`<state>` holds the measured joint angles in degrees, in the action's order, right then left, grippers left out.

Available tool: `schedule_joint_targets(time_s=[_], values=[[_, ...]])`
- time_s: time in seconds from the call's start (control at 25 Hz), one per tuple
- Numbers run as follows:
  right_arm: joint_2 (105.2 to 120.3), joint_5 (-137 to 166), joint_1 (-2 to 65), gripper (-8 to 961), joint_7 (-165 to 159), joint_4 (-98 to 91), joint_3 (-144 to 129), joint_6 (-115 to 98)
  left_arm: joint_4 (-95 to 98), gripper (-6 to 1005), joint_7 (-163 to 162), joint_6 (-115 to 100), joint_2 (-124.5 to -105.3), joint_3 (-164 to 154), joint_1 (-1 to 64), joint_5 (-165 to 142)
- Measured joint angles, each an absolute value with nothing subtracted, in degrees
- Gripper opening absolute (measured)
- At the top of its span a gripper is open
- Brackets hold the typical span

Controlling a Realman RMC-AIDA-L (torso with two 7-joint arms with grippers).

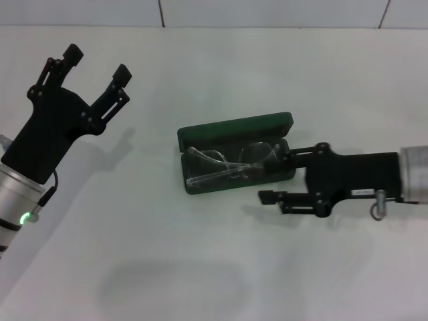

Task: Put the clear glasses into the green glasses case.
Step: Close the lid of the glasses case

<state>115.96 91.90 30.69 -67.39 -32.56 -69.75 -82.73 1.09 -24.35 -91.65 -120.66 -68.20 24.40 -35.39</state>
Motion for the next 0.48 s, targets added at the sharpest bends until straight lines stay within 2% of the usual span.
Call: schedule_joint_targets(time_s=[0.2,0.48], values=[[116.24,88.8,33.9,532,-66.1,-30.0,-75.5,-78.6,1.1,875,-21.2,-91.6,-120.63,-68.2,24.4,-35.6],[116.22,73.9,34.9,533,-60.4,-27.3,-88.6,-69.6,1.0,875,-18.7,-91.6,-120.58,-68.2,24.0,-35.9]])
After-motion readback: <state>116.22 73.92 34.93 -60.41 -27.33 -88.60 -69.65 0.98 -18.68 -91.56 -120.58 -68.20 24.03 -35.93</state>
